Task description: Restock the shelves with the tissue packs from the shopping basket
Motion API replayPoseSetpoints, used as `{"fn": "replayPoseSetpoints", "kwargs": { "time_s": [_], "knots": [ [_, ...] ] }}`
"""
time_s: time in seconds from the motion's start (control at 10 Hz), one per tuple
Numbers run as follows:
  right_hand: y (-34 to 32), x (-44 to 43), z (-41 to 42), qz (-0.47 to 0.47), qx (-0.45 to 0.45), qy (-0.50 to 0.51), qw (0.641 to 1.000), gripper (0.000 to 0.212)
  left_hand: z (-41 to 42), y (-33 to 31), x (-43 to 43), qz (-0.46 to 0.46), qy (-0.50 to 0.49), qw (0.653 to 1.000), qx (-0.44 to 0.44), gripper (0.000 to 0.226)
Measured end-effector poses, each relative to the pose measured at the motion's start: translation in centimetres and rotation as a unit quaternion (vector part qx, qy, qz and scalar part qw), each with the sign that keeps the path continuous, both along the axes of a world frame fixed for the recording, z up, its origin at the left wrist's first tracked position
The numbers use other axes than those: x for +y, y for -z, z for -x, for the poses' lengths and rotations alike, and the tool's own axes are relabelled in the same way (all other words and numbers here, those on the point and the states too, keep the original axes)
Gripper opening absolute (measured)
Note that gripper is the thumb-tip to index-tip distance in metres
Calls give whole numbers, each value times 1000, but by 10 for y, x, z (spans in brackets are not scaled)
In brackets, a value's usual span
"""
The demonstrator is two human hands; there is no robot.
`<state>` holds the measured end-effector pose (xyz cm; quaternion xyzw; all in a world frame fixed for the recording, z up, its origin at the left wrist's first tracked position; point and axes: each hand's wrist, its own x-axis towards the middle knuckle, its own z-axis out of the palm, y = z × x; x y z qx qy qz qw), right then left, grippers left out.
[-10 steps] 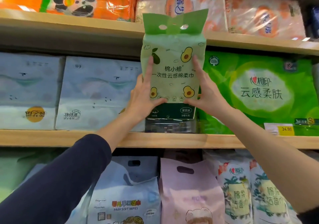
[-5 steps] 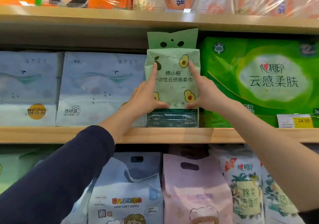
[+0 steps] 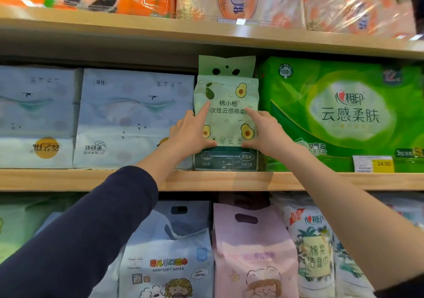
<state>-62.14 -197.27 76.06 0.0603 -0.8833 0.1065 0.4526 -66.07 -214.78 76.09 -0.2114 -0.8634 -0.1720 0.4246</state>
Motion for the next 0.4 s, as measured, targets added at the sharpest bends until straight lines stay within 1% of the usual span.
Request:
{"fn": "replayPoseSetpoints", "kwargs": {
  "time_s": [0.1, 0.2, 0.3, 0.4],
  "knots": [
    [7, -3, -16, -4, 3, -8, 1000, 80, -10, 3, -13, 8, 14, 1000, 11, 81],
    [15, -10, -34, -4, -12, 4, 1000, 73, -22, 8, -30, 20, 37, 999, 7, 64],
    [28, -15, -55, -19, -19, 25, 999, 66, -36, 16, -46, 39, 55, 998, 17, 53],
    [36, -21, -79, -20, -29, 41, 999, 61, -49, 20, -59, 50, 68, 996, 20, 49]
  ]
}}
